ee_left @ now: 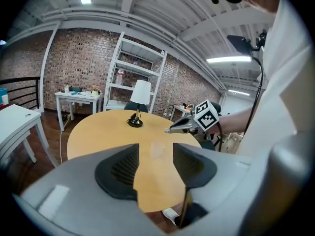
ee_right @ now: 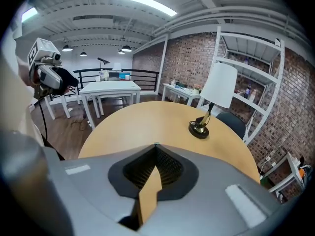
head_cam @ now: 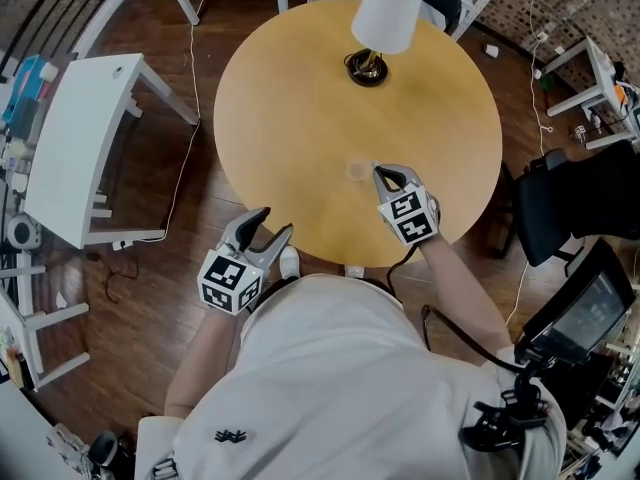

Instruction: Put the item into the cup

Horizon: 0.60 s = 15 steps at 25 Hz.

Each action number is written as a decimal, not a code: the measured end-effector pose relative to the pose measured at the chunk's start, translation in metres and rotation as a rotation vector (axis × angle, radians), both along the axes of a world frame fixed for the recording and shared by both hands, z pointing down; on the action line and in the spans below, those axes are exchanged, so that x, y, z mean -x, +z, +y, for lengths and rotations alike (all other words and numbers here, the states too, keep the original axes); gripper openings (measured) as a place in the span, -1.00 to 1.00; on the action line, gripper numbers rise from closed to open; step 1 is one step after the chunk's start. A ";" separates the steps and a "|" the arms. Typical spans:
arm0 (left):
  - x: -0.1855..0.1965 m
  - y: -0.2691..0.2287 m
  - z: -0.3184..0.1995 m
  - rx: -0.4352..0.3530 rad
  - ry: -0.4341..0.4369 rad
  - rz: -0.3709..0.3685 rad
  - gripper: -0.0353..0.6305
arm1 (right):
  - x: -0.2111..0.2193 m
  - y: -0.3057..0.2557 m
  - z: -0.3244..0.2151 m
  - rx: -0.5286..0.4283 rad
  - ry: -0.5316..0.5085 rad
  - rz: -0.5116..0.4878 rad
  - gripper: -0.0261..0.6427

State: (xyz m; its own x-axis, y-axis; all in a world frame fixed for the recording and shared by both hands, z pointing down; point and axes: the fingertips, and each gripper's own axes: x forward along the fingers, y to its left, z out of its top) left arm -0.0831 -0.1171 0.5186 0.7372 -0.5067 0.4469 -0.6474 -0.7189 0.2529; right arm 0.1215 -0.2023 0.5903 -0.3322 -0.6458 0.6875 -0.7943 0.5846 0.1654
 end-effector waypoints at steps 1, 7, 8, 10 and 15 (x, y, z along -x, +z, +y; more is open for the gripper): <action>0.003 0.002 0.000 0.001 -0.012 -0.002 -0.34 | 0.004 0.003 -0.003 0.002 -0.014 0.000 -0.91; 0.028 0.013 -0.002 0.021 -0.099 -0.012 -0.34 | 0.023 0.034 -0.022 0.049 -0.077 0.010 -0.91; 0.031 0.014 -0.001 0.025 -0.110 -0.014 -0.34 | 0.024 0.039 -0.023 0.058 -0.082 0.015 -0.91; 0.037 0.015 -0.001 0.030 -0.130 -0.016 -0.34 | 0.025 0.050 -0.027 0.076 -0.087 0.021 -0.91; 0.052 0.011 0.005 0.040 -0.170 -0.021 -0.34 | 0.025 0.071 -0.030 0.133 -0.084 0.040 -0.91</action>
